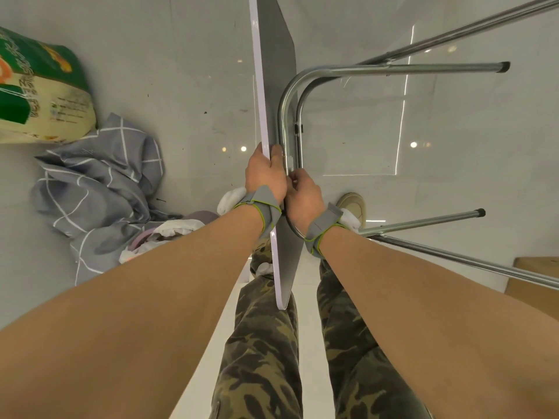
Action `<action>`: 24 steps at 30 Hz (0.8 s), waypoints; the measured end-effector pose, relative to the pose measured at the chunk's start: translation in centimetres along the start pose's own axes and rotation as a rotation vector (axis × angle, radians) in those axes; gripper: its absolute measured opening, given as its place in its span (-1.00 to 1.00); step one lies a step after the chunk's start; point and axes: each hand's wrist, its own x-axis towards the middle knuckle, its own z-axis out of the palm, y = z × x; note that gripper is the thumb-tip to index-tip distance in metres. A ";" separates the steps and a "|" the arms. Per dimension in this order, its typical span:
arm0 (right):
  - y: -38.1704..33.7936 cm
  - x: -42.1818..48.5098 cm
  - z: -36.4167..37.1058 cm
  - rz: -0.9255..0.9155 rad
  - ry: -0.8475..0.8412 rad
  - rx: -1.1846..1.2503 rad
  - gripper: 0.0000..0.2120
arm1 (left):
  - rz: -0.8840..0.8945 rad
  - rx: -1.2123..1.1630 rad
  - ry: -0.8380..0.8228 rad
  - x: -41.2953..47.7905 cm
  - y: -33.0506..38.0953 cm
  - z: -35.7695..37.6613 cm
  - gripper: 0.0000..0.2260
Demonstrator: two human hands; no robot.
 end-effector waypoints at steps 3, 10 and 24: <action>0.2 0.3 0.2 0.000 -0.001 -0.013 -0.77 | 0.002 0.014 -0.005 0.1 -0.1 -0.2 -0.83; 0.5 1.4 0.4 0.044 0.010 -0.029 -0.74 | -0.003 0.035 0.003 0.0 0.2 -0.5 -0.83; 6.0 8.2 -2.5 0.176 -0.019 0.133 -0.83 | 0.005 0.080 0.046 0.5 -0.5 -1.0 -0.74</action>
